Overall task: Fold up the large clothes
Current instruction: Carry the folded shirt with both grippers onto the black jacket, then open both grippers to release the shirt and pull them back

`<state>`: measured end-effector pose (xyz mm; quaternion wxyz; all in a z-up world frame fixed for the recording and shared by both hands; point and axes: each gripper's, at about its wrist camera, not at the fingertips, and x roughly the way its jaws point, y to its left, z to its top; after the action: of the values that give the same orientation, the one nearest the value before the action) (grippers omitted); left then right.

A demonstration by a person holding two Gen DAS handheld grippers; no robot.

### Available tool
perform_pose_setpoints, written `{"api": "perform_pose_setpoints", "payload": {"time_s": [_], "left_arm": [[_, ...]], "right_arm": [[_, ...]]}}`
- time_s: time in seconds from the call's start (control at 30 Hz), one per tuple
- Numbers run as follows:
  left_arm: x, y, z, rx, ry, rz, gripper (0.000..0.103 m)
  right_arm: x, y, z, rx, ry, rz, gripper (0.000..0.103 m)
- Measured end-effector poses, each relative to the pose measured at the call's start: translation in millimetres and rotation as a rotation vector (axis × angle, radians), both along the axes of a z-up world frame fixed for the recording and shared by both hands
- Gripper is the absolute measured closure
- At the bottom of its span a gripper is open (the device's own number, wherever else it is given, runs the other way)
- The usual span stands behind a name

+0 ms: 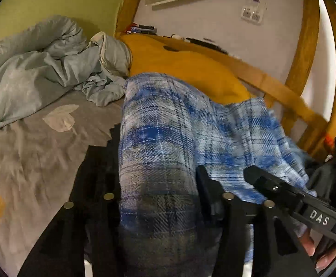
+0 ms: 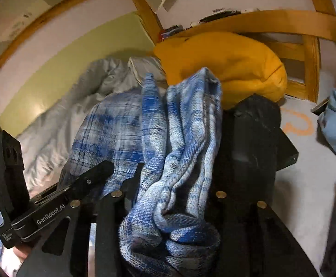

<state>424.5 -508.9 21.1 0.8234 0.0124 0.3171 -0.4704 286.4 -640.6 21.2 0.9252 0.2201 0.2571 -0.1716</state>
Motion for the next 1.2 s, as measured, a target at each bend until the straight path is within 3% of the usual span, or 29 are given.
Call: {"api": "perform_pose_setpoints", "payload": {"time_s": [0.07, 0.13, 0.2, 0.27, 0.33, 0.4, 0.53, 0.57, 0.73, 0.87, 1.0, 1.07, 1.2], "left_arm": [[12, -3, -5, 0.026, 0.014, 0.037, 0.023], [16, 1, -5, 0.037, 0.005, 0.089, 0.014], [8, 18, 4, 0.003, -0.032, 0.111, 0.014], [-9, 40, 20, -0.018, -0.12, 0.155, 0.014], [-28, 70, 40, -0.031, -0.233, 0.198, 0.012], [-47, 100, 62, -0.053, -0.329, 0.212, 0.011], [-91, 158, 95, -0.06, -0.484, 0.267, 0.007], [-104, 176, 104, -0.074, -0.505, 0.279, 0.0], [-148, 237, 120, -0.11, -0.56, 0.349, 0.0], [-166, 276, 106, -0.14, -0.568, 0.427, 0.0], [-162, 303, 75, -0.146, -0.483, 0.448, 0.0], [-157, 303, 53, -0.128, -0.459, 0.44, 0.0], [-156, 293, 8, -0.064, -0.485, 0.434, 0.0]], "right_arm": [[7, 5, -6, -0.073, 0.022, -0.003, 0.062], [12, 9, -9, -0.104, 0.041, -0.014, 0.056], [11, 11, -6, -0.133, 0.051, -0.03, 0.045], [1, 18, 2, -0.196, 0.051, -0.084, 0.032], [-21, 28, 20, -0.274, 0.016, -0.145, 0.014], [-48, 42, 39, -0.323, -0.047, -0.169, 0.004], [-85, 78, 77, -0.371, -0.132, -0.095, 0.001], [-93, 90, 85, -0.389, -0.159, -0.086, 0.001], [-120, 143, 107, -0.406, -0.272, -0.04, 0.0], [-126, 173, 103, -0.475, -0.241, -0.054, 0.0], [-129, 194, 71, -0.511, -0.208, -0.024, 0.0], [-126, 195, 45, -0.481, -0.185, -0.059, 0.0], [-114, 188, -5, -0.383, -0.14, -0.11, 0.0]]}}
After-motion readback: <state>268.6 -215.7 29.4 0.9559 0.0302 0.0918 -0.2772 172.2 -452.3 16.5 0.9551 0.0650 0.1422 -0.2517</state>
